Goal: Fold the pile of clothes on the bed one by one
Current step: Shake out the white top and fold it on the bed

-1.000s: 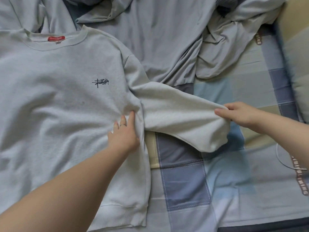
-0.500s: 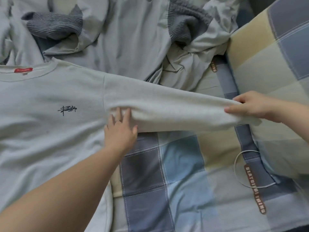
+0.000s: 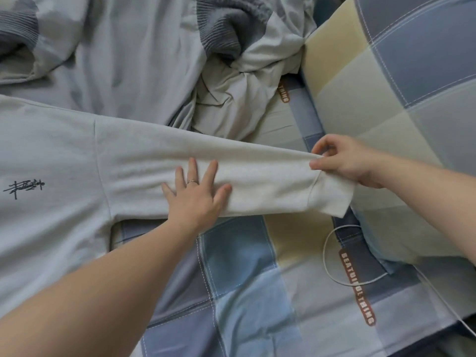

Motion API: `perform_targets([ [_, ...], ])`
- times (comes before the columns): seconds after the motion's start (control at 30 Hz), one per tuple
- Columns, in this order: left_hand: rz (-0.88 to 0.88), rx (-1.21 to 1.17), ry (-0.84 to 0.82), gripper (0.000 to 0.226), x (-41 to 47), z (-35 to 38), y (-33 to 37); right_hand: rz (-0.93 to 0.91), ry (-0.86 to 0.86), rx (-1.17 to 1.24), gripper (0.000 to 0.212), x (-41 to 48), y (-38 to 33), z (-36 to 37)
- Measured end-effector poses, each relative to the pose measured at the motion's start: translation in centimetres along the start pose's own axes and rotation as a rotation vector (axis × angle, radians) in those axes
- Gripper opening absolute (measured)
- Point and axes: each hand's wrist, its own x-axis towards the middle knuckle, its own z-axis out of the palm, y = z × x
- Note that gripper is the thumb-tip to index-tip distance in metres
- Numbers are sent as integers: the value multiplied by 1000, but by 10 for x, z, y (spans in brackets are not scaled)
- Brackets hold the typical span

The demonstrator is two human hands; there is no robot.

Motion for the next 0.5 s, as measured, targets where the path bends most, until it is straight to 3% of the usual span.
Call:
perform_targets([
  [0.07,59,3,-22,63,6,3,10,-79,165,-255,22,13,9,8],
  [0.17,143,115,-115,68,20,11,19,-138,301,-369,23,25,14,21],
  [0.27,155,259,-234,86,31,30,15,-91,276,-680,38,34,21,39],
  [0.33,160,275,-229,94,33,43,8,-66,298,-911,54,33,20,57],
  [0.43,192,197,-195,99,39,53,1,-395,331,-885,58,28,17,102],
  [0.5,226,161,-166,101,42,56,-3,-422,213,-832,63,32,25,133],
])
